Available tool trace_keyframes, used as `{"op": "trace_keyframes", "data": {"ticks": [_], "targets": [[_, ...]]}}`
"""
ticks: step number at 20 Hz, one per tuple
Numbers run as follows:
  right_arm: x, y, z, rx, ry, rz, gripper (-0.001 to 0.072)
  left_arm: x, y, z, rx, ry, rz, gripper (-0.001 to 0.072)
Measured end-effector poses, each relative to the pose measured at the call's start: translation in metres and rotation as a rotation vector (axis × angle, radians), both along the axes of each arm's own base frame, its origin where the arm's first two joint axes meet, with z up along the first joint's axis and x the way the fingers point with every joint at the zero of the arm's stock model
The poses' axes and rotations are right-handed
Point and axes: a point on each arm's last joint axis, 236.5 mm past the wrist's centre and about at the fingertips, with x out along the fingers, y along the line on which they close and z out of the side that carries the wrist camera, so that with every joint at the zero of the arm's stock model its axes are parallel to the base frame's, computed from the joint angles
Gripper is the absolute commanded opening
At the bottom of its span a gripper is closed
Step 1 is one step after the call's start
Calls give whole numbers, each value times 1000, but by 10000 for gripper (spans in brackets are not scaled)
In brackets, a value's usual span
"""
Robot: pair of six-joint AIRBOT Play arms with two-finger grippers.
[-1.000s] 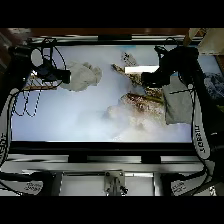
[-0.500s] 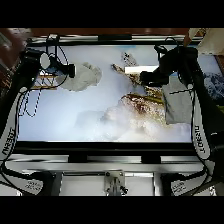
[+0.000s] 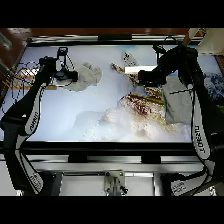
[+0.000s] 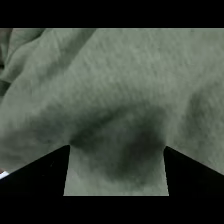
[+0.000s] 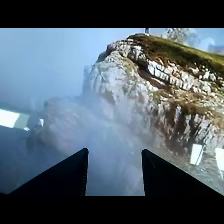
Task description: Fold the shirts.
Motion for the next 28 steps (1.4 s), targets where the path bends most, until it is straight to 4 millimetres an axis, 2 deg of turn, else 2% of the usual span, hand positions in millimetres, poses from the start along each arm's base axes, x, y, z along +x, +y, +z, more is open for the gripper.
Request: {"op": "trace_keyframes", "data": {"ticks": [1,2,3,4,6,8,9,11,14,16,17,18,20,21,23,24,26,27,28], "targets": [[0,1,0,6,1,0,461,1,-3,-10,-19,13,7,704],[0,2,1,11,2,1,461,1,-5,-20,-31,27,10,591],[0,3,1,15,2,1,461,2,-8,-25,-47,33,16,274],[-1,4,1,17,2,1,461,2,-9,-26,-55,35,19,46],[-1,5,2,20,2,4,433,1,-11,-21,-72,34,22,40],[-1,5,2,17,-5,17,433,1,-14,7,-90,-1,21,40],[-1,5,4,15,-12,27,434,0,-15,27,-99,-24,20,40],[-2,4,16,12,-45,47,434,-6,-15,81,-117,-90,17,40],[-10,2,58,5,-149,89,434,-36,-24,193,-151,-236,-12,40],[-20,-4,100,-18,-257,114,435,-73,-41,277,-185,-363,-61,40],[-27,-9,126,-34,-328,120,436,-96,-51,313,-205,-416,-92,40],[-35,-16,153,-55,-400,120,436,-122,-64,345,-228,-467,-132,40],[-56,-28,206,-86,-543,110,436,-172,-88,388,-269,-535,-212,40],[-68,-33,229,-95,-606,105,436,-193,-102,397,-290,-542,-252,40],[-94,-42,268,-108,-707,92,436,-222,-127,390,-320,-505,-314,40],[-106,-46,282,-114,-743,87,437,-231,-142,374,-324,-463,-344,40],[-129,-51,290,-117,-740,79,436,-243,-168,326,-313,-349,-385,44],[-138,-53,286,-115,-710,75,437,-246,-182,296,-307,-288,-394,202],[-146,-54,278,-114,-667,74,440,-248,-192,267,-300,-227,-393,581]]}}
